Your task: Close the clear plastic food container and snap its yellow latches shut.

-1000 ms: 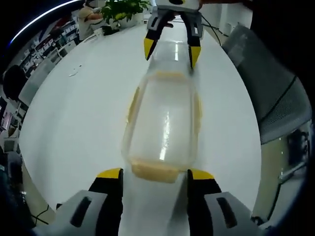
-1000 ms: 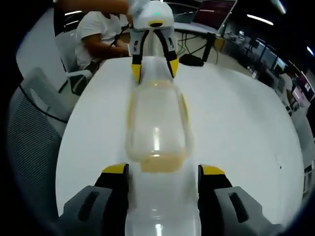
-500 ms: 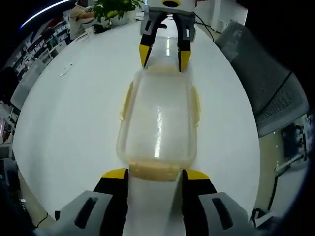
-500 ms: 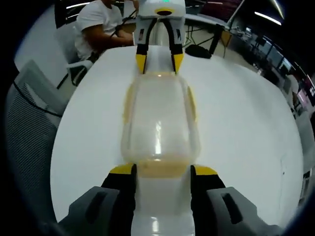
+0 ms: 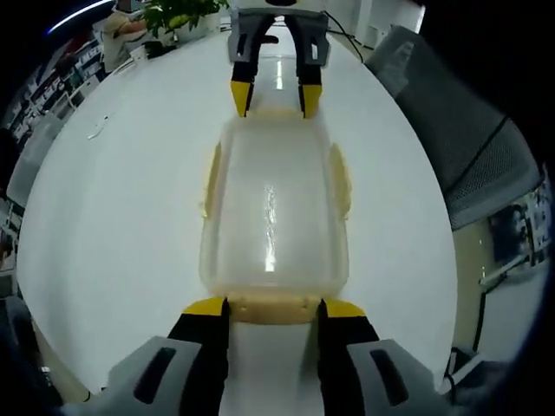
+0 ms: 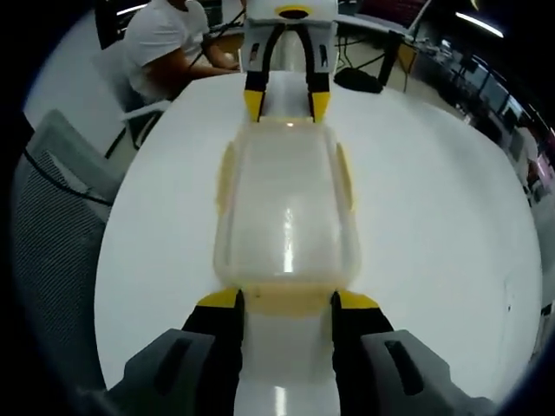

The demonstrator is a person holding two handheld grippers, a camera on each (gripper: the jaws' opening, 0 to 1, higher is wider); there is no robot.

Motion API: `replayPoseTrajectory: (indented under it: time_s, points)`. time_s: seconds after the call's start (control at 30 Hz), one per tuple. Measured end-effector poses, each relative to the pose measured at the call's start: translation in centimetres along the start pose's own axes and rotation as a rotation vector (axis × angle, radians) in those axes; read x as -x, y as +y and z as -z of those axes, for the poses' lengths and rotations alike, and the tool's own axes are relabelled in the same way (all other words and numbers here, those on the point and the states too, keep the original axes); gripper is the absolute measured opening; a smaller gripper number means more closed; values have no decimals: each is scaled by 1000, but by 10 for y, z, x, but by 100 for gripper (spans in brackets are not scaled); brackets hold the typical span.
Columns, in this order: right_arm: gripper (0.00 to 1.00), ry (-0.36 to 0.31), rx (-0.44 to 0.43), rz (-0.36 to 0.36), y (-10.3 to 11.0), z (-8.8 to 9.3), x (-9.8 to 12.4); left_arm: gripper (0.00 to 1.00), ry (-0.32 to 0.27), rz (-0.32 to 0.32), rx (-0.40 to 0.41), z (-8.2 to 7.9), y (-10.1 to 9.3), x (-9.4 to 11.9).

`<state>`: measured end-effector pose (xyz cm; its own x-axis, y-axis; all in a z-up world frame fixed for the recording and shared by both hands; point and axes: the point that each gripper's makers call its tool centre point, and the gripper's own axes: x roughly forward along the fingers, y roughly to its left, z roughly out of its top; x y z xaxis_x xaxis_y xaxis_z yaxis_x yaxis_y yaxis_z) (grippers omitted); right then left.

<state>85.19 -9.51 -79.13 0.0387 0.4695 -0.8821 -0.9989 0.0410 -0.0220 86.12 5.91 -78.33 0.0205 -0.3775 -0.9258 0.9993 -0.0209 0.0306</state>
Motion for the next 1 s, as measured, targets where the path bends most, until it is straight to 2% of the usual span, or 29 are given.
replayPoseTrajectory:
  time_s: [0.6, 0.87, 1.0]
  points:
    - [34, 3, 27, -28, 4, 6, 6, 33, 25, 1, -11, -1, -4, 3]
    - [34, -17, 39, -27, 7, 1, 17, 33, 36, -8, -7, -3, -5, 13]
    - [34, -22, 48, -24, 9, -1, 23, 33, 39, -13, -4, -9, -9, 19]
